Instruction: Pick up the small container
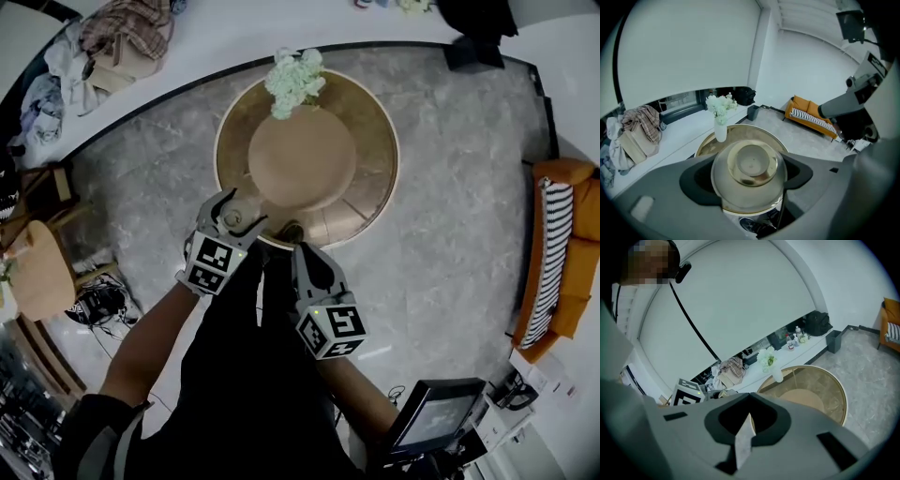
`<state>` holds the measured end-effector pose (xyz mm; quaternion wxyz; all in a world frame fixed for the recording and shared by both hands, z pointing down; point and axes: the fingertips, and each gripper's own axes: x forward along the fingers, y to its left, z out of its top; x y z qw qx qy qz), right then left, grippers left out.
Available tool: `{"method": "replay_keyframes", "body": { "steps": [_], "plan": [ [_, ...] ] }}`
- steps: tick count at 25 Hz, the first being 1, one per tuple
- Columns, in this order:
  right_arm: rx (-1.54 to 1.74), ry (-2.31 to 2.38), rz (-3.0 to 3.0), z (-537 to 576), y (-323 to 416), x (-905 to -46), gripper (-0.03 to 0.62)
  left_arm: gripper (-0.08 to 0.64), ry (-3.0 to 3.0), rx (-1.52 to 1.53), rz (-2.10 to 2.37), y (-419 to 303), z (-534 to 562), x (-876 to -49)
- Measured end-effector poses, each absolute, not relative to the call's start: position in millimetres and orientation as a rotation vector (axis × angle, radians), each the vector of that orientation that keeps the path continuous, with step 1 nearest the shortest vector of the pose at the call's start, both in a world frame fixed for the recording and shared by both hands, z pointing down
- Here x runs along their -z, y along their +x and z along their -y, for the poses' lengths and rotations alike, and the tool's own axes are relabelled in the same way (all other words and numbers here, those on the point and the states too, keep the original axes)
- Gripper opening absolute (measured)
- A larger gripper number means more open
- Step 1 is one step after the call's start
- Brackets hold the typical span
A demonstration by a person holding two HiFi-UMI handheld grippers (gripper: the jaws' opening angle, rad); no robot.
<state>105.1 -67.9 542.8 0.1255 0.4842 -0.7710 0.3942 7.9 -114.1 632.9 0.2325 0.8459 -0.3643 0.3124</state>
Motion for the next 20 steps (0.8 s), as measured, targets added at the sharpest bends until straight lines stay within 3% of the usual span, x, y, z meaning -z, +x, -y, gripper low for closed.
{"method": "replay_keyframes", "body": {
  "steps": [20],
  "plan": [
    [-0.973,1.392,2.373,66.8,95.3,-446.5,0.006,0.339,2.264,-0.659,1.113,-23.8,66.9,-471.6]
  ]
}}
